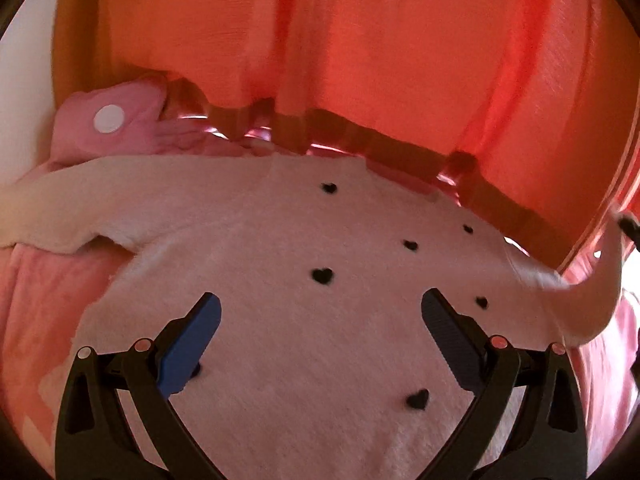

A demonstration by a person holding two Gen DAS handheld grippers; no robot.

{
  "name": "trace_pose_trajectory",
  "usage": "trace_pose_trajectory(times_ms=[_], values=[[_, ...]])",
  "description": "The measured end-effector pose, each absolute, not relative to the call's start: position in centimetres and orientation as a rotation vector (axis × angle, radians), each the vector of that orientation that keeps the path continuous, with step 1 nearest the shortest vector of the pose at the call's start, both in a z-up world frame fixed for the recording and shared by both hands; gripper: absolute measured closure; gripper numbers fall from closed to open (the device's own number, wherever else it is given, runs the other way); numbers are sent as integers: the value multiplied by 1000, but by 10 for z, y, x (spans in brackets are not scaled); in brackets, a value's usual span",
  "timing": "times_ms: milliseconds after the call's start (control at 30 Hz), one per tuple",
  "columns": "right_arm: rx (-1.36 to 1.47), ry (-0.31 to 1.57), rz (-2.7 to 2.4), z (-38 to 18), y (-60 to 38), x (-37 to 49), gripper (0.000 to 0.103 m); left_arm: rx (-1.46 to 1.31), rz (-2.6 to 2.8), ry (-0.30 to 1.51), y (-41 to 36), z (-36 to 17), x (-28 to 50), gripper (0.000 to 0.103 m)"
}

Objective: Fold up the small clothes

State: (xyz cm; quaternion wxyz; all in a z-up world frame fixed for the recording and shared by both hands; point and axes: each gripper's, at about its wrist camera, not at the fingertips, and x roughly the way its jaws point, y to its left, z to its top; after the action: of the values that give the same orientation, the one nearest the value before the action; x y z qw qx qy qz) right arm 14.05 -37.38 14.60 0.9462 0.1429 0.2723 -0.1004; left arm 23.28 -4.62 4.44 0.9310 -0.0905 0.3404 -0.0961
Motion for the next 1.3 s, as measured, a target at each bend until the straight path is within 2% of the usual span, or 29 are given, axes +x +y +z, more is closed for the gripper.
trace_pose_trajectory(times_ms=[167, 300, 333, 400, 433, 600, 733, 833, 933, 1000, 1033, 1067, 1133, 1167, 1200, 1300], values=[[178, 805, 92, 72, -225, 193, 93, -254, -216, 716, -25, 40, 243, 5], [177, 906, 18, 48, -238, 189, 88, -326, -209, 752, -7, 32, 257, 5], [226, 909, -11, 50, -251, 180, 84, -356, -222, 769, -4, 28, 262, 5], [386, 903, -120, 56, -293, 161, 57, -392, -244, 793, -2, 23, 267, 5], [454, 895, -166, 58, -308, 152, 54, -409, -257, 801, -2, 20, 272, 5], [744, 880, -329, 47, -368, 105, 53, -484, -281, 847, -6, 8, 304, 5], [760, 897, -386, 33, -381, 106, 53, -632, -299, 912, -4, -10, 324, 5], [816, 906, -358, 24, -384, 118, 53, -633, -302, 902, -11, -9, 334, 7], [830, 904, -354, 17, -381, 126, 53, -648, -346, 898, -17, -9, 346, 31], [834, 890, -374, 12, -387, 124, 53, -677, -381, 915, -22, -14, 354, 61], [844, 880, -382, 10, -391, 125, 53, -681, -393, 920, -23, -16, 356, 70], [862, 864, -384, 8, -397, 128, 53, -673, -402, 924, -26, -18, 358, 87], [864, 849, -375, 6, -404, 127, 60, -623, -402, 903, -31, -12, 359, 92], [821, 835, -369, 10, -404, 131, 84, -596, -394, 880, -31, -7, 357, 94], [771, 821, -361, 17, -401, 132, 95, -571, -386, 850, -30, 1, 354, 95], [639, 690, -267, 58, -376, 132, 95, -534, -383, 740, -25, 36, 340, 95]])
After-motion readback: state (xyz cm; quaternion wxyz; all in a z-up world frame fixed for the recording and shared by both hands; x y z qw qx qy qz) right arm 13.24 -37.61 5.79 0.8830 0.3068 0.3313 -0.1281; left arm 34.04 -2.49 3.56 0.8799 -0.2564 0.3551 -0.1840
